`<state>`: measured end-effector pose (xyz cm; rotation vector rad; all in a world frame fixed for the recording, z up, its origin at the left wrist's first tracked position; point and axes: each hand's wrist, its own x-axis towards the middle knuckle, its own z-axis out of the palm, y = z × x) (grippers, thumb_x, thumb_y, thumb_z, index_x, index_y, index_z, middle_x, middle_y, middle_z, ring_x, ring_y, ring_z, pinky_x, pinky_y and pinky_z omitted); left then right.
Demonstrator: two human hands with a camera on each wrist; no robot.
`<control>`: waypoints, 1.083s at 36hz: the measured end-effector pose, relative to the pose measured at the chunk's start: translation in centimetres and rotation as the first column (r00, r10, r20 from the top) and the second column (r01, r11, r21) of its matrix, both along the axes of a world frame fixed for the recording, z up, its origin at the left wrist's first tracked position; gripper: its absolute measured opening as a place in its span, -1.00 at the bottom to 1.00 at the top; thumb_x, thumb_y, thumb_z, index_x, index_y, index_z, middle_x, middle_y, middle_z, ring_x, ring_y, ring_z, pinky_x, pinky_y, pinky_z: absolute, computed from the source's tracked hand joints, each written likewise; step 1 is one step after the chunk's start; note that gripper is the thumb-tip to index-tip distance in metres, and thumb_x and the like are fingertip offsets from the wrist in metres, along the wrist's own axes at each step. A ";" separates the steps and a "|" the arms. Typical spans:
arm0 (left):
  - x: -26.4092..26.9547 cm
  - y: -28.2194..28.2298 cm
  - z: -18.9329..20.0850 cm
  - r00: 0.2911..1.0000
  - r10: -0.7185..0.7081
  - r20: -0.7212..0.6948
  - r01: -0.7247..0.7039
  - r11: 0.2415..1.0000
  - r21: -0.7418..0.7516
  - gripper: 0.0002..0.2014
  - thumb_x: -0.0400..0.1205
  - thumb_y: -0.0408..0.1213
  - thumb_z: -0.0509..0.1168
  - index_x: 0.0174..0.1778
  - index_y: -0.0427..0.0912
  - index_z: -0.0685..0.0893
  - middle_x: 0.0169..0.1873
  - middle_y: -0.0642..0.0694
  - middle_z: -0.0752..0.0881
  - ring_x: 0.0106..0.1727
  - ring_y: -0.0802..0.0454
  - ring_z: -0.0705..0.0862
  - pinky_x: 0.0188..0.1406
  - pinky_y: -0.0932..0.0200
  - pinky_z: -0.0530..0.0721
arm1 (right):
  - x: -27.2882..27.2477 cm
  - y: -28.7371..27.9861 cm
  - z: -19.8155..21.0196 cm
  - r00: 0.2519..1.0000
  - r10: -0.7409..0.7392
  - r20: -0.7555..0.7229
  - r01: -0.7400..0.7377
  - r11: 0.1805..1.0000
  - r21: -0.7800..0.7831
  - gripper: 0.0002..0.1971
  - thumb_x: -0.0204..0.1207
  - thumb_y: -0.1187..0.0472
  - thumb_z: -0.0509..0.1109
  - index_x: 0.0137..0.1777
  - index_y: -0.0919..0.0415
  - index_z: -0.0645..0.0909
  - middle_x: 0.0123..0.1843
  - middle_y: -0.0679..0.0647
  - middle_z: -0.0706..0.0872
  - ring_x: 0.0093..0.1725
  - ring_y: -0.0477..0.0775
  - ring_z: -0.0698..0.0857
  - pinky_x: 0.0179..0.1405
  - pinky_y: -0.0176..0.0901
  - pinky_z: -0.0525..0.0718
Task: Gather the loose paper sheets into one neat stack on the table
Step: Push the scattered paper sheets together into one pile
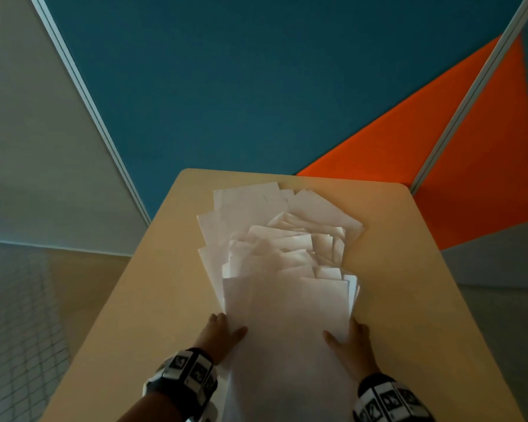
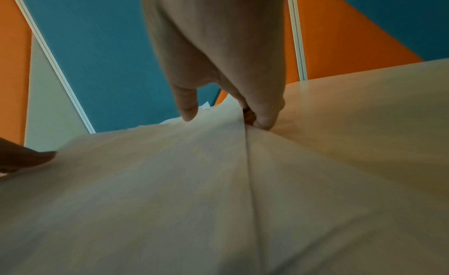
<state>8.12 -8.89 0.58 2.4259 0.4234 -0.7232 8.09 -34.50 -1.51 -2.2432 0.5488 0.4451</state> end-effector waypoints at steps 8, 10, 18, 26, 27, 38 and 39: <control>2.0 3.0 -0.7 0.974 0.189 0.125 -0.198 0.978 0.061 -0.28 0.55 0.01 0.29 0.45 -0.40 0.22 0.38 -0.35 0.29 0.41 -0.37 0.34 0.47 -0.17 0.33 | 0.7 -1.9 -1.3 0.990 -0.107 0.092 0.118 0.986 -0.117 -0.65 0.39 0.12 0.50 -0.07 0.33 0.44 0.08 0.43 0.58 0.18 0.38 0.50 0.10 0.09 0.44; 3.0 3.0 -0.6 0.959 0.255 0.124 -0.261 0.965 0.031 -0.27 0.53 0.03 0.31 0.45 -0.38 0.21 0.37 -0.33 0.27 0.43 -0.35 0.30 0.44 -0.21 0.34 | 1.7 -2.0 -1.1 0.988 -0.112 0.111 0.126 0.984 -0.127 -0.68 0.41 0.13 0.48 -0.08 0.33 0.45 0.03 0.38 0.59 0.18 0.39 0.50 0.10 0.09 0.45; 8.0 1.2 -0.7 0.930 0.359 0.076 -0.351 0.931 -0.102 -0.20 0.49 0.10 0.32 0.42 -0.45 0.25 0.45 -0.41 0.25 0.51 -0.37 0.22 0.53 -0.17 0.23 | 5.7 1.6 -0.9 0.998 -0.007 0.064 0.015 0.993 -0.114 -0.37 0.47 0.09 0.42 0.46 0.35 0.33 0.39 0.42 0.44 0.37 0.39 0.43 0.42 0.14 0.39; 10.4 3.8 -1.3 0.874 0.466 0.136 -0.414 0.862 -0.294 -0.31 0.49 -0.14 0.42 0.37 -0.54 0.32 0.36 -0.44 0.30 0.44 -0.36 0.33 0.52 -0.13 0.32 | 7.9 0.3 -0.6 0.972 -0.166 0.167 0.176 0.983 -0.044 -0.75 0.49 0.19 0.40 -0.08 0.45 0.61 0.00 0.43 0.68 0.05 0.39 0.64 0.15 0.17 0.55; 10.8 4.3 -1.4 0.860 0.488 0.147 -0.435 0.854 -0.286 -0.29 0.49 -0.15 0.42 0.38 -0.54 0.30 0.39 -0.44 0.27 0.46 -0.35 0.29 0.54 -0.12 0.28 | 8.2 -0.1 -0.5 0.967 -0.204 0.154 0.213 0.976 -0.045 -0.74 0.50 0.16 0.39 -0.09 0.42 0.60 -0.01 0.42 0.67 0.06 0.40 0.62 0.15 0.15 0.53; 15.5 1.9 -1.8 0.876 0.469 0.110 -0.426 0.861 -0.278 -0.16 0.50 -0.09 0.40 0.44 -0.63 0.15 0.49 -0.52 0.17 0.55 -0.39 0.17 0.59 -0.10 0.19 | 13.6 2.1 -0.6 0.978 -0.084 0.191 0.088 0.996 -0.010 -0.55 0.53 0.10 0.35 0.36 0.31 0.49 0.35 0.33 0.56 0.32 0.33 0.55 0.35 0.08 0.47; 15.7 1.6 -1.8 0.882 0.459 0.107 -0.415 0.864 -0.283 -0.16 0.50 -0.10 0.39 0.43 -0.64 0.14 0.48 -0.53 0.17 0.54 -0.39 0.20 0.58 -0.08 0.22 | 13.8 2.4 -0.6 0.980 -0.060 0.191 0.061 0.998 -0.002 -0.51 0.53 0.11 0.35 0.41 0.31 0.44 0.41 0.33 0.52 0.39 0.32 0.50 0.42 0.08 0.42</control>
